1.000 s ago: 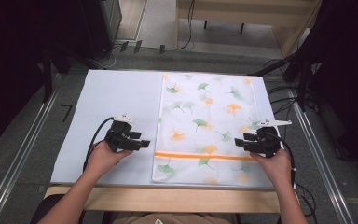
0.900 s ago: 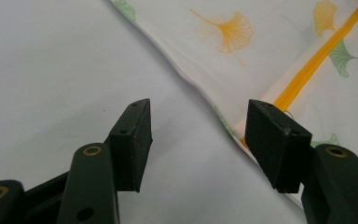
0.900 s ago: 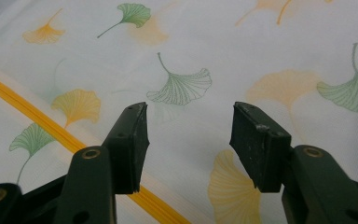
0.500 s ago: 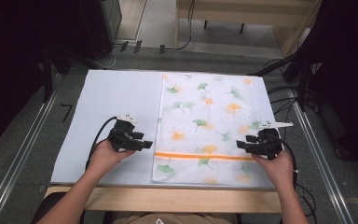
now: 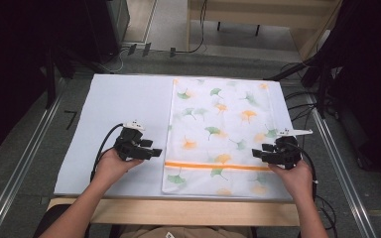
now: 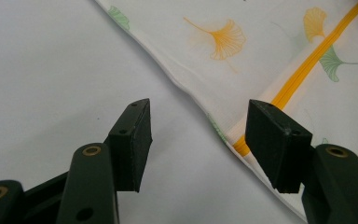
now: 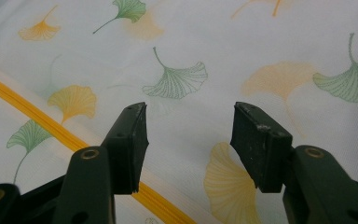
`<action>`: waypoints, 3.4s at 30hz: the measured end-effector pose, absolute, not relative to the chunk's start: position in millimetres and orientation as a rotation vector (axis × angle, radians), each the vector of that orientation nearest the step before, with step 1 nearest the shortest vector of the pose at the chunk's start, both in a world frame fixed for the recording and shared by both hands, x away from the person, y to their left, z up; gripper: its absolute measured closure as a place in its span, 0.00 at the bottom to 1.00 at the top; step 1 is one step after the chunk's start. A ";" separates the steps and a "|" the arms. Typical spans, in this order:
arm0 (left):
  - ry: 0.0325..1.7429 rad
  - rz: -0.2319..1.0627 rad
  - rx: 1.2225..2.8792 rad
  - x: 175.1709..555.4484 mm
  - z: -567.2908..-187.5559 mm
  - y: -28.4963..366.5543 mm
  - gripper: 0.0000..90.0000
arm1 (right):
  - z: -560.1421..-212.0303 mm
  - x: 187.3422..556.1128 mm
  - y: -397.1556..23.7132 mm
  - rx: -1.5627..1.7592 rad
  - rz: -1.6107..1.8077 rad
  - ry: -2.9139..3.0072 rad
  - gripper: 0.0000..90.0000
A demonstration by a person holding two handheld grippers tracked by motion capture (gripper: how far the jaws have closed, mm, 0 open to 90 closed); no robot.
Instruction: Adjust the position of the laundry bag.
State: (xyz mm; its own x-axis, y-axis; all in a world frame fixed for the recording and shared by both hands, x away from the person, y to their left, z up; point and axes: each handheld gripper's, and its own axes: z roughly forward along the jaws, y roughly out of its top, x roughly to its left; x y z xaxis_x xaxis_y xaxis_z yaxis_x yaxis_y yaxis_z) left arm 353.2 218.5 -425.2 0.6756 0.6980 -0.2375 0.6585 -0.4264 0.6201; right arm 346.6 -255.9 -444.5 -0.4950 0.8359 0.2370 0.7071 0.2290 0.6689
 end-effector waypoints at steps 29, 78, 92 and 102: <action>1.035 0.033 2.206 346.2 -433.9 191.8 0.51 | -445.4 355.4 -278.3 1.530 1.088 2.253 0.55; 1.097 -0.034 2.213 361.3 -458.4 165.5 0.99 | -472.4 397.9 -298.6 1.717 0.960 2.178 0.95; 1.087 -0.098 2.205 367.2 -451.8 172.8 1.00 | -469.0 396.6 -295.3 1.702 0.944 2.193 1.00; 1.115 -0.088 2.175 368.5 -444.4 191.8 1.00 | -463.1 397.9 -282.0 1.660 0.967 2.238 1.00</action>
State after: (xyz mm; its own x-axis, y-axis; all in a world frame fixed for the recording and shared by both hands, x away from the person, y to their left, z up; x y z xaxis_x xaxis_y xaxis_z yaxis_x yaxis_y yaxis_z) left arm 368.5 191.8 -444.4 0.6304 0.6934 -0.3490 0.7396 -0.4000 0.5413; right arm 397.9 -282.0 -463.1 -0.3538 0.9088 0.2212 0.7837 0.1590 0.6004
